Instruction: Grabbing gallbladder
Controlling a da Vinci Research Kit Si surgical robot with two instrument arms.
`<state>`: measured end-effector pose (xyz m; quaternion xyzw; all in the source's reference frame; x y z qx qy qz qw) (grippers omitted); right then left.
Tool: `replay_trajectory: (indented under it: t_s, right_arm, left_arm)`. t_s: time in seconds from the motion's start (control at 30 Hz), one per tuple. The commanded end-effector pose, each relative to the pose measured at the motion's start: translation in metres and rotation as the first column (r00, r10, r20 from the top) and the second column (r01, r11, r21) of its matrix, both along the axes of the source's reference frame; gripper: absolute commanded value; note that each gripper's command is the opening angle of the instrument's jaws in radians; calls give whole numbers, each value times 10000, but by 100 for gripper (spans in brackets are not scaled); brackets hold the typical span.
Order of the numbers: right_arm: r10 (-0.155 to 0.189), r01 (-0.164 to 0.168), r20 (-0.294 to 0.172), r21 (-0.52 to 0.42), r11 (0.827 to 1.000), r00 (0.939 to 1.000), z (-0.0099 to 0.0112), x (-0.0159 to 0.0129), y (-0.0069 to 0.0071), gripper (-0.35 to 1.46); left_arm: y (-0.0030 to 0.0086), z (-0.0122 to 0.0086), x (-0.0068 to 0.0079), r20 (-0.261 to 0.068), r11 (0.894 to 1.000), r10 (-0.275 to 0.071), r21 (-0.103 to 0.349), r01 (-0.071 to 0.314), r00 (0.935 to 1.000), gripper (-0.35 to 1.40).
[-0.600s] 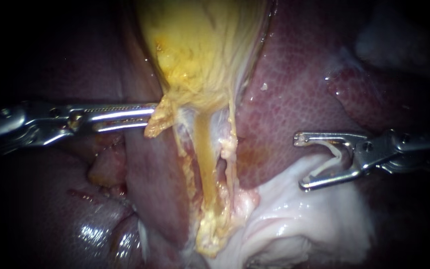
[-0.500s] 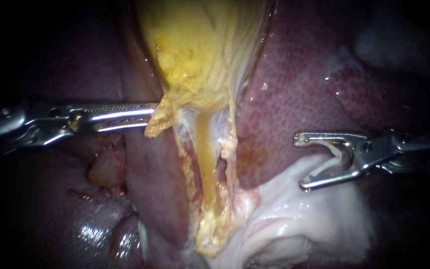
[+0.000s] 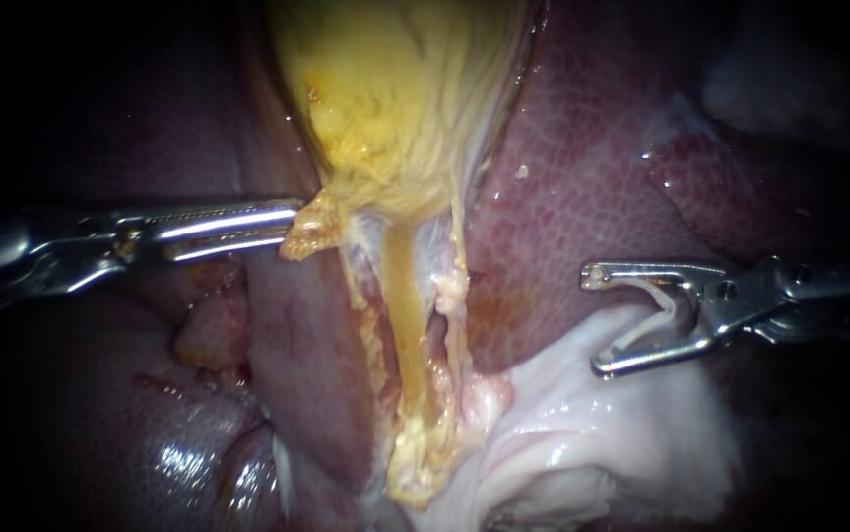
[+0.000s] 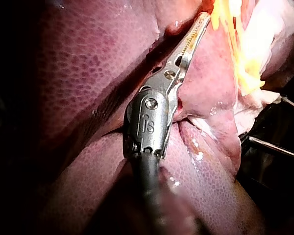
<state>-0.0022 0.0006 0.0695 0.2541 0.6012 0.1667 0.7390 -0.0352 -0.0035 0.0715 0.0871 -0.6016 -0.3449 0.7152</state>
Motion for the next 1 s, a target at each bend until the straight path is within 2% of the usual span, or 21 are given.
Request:
replay_trajectory:
  t_s: [0.03,0.17,0.3,0.67,0.9,0.97,1.0]
  right_arm:
    - [1,-1,2,-1,10000,10000,0,0,0,60]
    - [4,-4,5,-4,10000,10000,1,0,0,60]
    - [3,-3,4,-6,10000,10000,1,0,0,60]
    - [0,0,2,-6,10000,10000,1,0,0,60]
    - [0,0,2,-6,10000,10000,1,0,0,60]
    - [0,0,2,-6,10000,10000,1,0,0,60]
    - [0,0,2,-6,10000,10000,1,0,0,60]
  left_arm:
    - [0,-2,2,15,10000,-27,-2,27,10000,12]
    - [0,-11,7,164,9999,-157,-45,157,9997,29]
    - [1,-11,0,255,9996,-273,-94,276,9993,44]
    - [5,-10,-28,328,9998,-200,-93,203,9993,47]
    - [8,-5,-51,377,9998,-186,-61,189,9991,32]
    - [8,-3,-52,378,9998,-185,-64,188,9991,10]
    - [9,-2,-51,384,9998,-176,-64,179,9991,-15]
